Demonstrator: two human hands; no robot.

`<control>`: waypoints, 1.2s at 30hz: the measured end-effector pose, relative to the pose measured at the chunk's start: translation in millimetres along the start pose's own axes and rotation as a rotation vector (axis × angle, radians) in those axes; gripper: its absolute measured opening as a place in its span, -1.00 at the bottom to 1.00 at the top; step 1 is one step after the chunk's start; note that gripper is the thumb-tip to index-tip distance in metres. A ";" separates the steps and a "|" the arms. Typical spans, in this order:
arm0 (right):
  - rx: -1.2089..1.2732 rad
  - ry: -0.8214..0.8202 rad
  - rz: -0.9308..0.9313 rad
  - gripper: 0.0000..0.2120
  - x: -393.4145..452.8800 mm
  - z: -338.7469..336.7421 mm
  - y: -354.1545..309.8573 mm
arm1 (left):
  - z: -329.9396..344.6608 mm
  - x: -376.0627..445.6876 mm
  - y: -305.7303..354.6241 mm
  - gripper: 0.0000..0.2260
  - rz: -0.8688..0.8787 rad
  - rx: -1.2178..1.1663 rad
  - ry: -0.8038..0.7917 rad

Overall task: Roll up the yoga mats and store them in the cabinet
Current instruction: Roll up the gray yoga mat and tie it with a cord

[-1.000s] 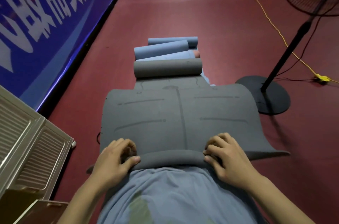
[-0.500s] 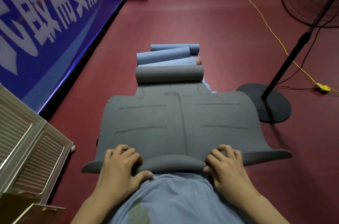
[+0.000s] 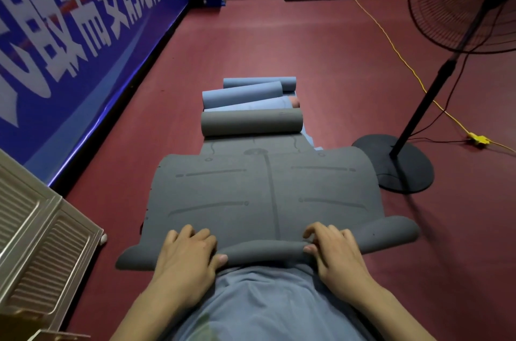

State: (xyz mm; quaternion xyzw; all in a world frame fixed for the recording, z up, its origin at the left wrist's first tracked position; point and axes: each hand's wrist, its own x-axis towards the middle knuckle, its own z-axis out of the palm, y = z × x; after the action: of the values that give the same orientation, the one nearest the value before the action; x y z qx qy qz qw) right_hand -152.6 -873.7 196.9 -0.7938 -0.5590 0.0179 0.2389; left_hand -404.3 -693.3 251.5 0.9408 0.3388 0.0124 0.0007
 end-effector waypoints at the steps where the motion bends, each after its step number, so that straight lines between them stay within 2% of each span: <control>1: 0.011 -0.030 0.015 -0.90 3.5 -2.4 -0.7 | 9.9 -4.4 3.1 -0.70 0.011 0.017 0.077; 3: 0.017 -0.117 0.036 -0.89 10.4 -6.2 0.4 | 27.1 -13.0 10.6 -0.75 0.004 0.030 0.202; 6: 0.048 -0.223 0.018 -0.92 17.4 -13.9 1.9 | 37.3 -14.9 7.8 -0.76 -0.015 -0.033 0.250; 8: 0.080 -0.252 0.002 -0.89 16.9 -19.3 1.0 | 37.5 -11.7 -3.4 -0.74 -0.001 -0.088 0.233; 10: 0.119 -0.269 0.012 -0.87 14.5 -20.0 1.8 | 34.1 -10.1 -10.2 -0.68 -0.025 -0.138 0.146; 12: 0.141 -0.244 0.019 -0.86 10.3 -15.3 3.5 | 31.1 -5.9 -8.5 -0.58 -0.145 -0.175 0.103; 14: 0.132 -0.153 -0.016 -0.85 4.4 -9.1 6.8 | 29.4 -1.6 -4.2 -0.51 -0.321 -0.244 0.038; 16: 0.060 -0.057 -0.077 -0.83 -1.8 -6.4 6.0 | 24.8 0.7 -1.0 -0.54 -0.435 -0.325 0.034; 19: -0.124 0.049 -0.142 -0.83 -9.1 -9.6 0.5 | 21.7 -0.9 0.2 -0.63 -0.482 -0.382 0.087; 22: -0.224 0.067 -0.168 -0.80 -15.0 -13.7 -7.1 | 18.8 0.8 2.1 -0.57 -0.482 -0.404 0.119; 26: -0.306 0.022 -0.148 -0.63 -12.2 -15.7 -14.6 | 22.5 6.1 2.2 -0.57 -0.421 -0.318 0.130; 36: -0.390 -0.008 -0.113 -0.83 2.7 -7.3 -23.0 | 33.1 -13.8 16.7 -0.79 -0.109 -0.063 0.391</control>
State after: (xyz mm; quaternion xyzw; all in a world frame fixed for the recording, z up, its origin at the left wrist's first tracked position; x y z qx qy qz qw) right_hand -169.6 -867.9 213.2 -0.7922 -0.5966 -0.1011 0.0793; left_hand -403.4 -714.7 218.3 0.9002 0.3822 0.2055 -0.0351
